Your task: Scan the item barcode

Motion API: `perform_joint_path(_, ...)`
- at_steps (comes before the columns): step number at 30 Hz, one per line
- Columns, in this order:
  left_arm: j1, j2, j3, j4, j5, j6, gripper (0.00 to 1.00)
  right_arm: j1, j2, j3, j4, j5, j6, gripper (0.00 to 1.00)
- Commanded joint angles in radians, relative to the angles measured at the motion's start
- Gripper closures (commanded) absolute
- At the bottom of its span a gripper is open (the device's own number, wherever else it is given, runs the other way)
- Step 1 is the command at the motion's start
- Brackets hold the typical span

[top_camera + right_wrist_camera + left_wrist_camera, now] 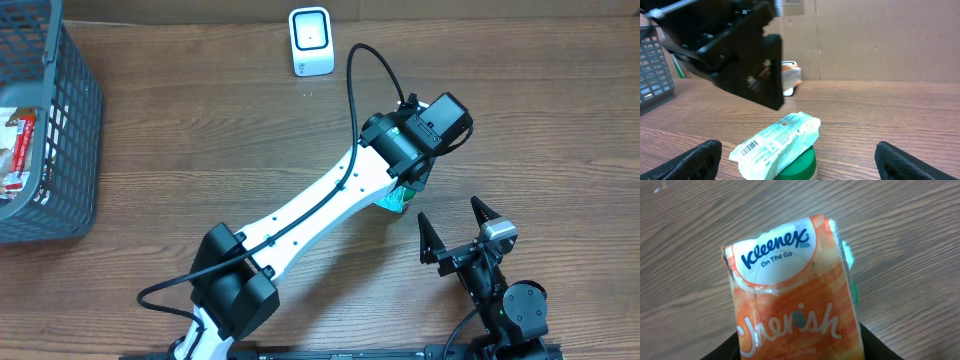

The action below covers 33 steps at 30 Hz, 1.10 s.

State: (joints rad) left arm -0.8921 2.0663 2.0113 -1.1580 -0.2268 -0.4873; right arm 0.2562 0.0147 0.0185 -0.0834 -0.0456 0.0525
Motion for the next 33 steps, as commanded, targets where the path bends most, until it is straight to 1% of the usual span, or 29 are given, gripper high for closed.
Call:
perform_joint_path(1, 0.035, -0.02, 0.015, -0.055, -0.053, -0.08, 0.55, -0.003, -0.012, -0.011, 0.003, -0.001, 0.004, 0.0)
perform_joint_path(13, 0.129, -0.019, 0.001, -0.262, -0.1, -0.187, 0.55, -0.003, -0.012, -0.011, 0.003, -0.001, 0.004, 0.0)
perform_joint_path(15, 0.137, -0.019, -0.022, -0.27, -0.098, -0.195, 0.55, -0.003, -0.012, -0.011, 0.003, -0.001, 0.004, 0.0)
perform_joint_path(18, 0.139, -0.019, -0.08, -0.262, -0.098, -0.208, 0.55, -0.003, -0.012, -0.011, 0.003, -0.001, 0.004, 0.0)
perform_joint_path(21, 0.139, -0.019, -0.161, -0.219, -0.098, -0.215, 0.55, -0.003, -0.012, -0.011, 0.003, -0.001, 0.004, 0.0)
perform_joint_path(28, 0.147, -0.019, -0.367, -0.051, -0.098, -0.216, 0.54, -0.003, -0.012, -0.011, 0.003, -0.001, 0.004, 0.0)
perform_joint_path(30, 0.148, -0.019, -0.406, -0.022, -0.098, -0.216, 0.51, -0.003, -0.012, -0.011, 0.003, -0.001, 0.004, 0.0)
perform_joint_path(33, 0.148, -0.019, -0.439, 0.003, -0.094, -0.216, 0.36, -0.003, -0.012, -0.011, 0.003, -0.001, 0.004, 0.0)
